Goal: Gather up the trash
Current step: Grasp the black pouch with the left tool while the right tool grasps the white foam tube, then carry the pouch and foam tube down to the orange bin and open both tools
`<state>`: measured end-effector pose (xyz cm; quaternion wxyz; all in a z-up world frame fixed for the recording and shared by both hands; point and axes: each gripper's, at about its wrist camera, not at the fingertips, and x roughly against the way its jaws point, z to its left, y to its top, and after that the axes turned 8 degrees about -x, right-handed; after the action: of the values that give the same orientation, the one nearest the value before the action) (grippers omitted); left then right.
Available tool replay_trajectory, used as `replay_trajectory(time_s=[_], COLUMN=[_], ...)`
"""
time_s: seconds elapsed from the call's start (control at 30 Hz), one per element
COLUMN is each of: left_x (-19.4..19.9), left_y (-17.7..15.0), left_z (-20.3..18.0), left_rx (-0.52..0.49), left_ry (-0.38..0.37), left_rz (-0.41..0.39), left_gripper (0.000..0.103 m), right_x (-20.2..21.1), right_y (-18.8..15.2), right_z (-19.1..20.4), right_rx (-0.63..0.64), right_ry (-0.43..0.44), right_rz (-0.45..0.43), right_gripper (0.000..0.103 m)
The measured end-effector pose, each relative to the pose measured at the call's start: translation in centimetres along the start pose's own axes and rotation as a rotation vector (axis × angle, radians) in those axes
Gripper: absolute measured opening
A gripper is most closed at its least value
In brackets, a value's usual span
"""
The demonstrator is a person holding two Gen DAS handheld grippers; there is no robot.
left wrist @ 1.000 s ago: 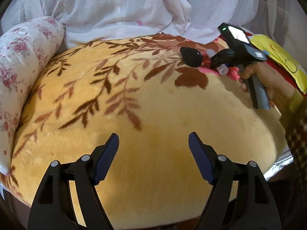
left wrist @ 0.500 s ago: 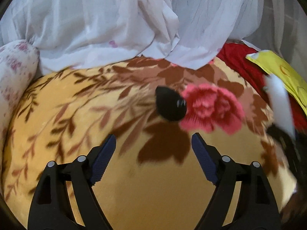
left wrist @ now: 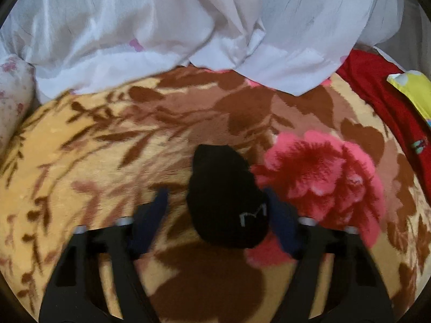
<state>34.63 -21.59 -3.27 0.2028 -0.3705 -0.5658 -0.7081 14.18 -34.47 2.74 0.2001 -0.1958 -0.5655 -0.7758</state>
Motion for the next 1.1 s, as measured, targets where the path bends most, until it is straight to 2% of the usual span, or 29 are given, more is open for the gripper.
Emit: replay_trajectory(time_s=[0.13, 0.4, 0.6, 0.8, 1.1], left_x=[0.1, 4.2, 9.5, 14.8, 22.5], left_y=[0.0, -2.5, -6.6, -11.1, -20.3], left_z=[0.2, 2.5, 4.8, 7.6, 11.1], left_rx=[0.018, 0.052, 0.032, 0.037, 0.074], left_ry=[-0.012, -0.008, 0.031, 0.061, 0.060], left_rz=[-0.008, -0.031, -0.064, -0.071, -0.065], left_gripper=[0.045, 0.045, 0.045, 0.045, 0.045], right_x=[-0.1, 0.3, 2.0, 3.8, 8.8], right_y=[-0.3, -0.5, -1.4, -3.5, -8.2], right_z=[0.9, 1.8, 4.1, 6.2, 10.8], right_rx=[0.023, 0.044, 0.066, 0.058, 0.158], right_ry=[0.013, 0.027, 0.059, 0.107, 0.178], right_rz=[0.004, 0.001, -0.007, 0.024, 0.103], right_gripper=[0.026, 0.026, 0.027, 0.027, 0.027])
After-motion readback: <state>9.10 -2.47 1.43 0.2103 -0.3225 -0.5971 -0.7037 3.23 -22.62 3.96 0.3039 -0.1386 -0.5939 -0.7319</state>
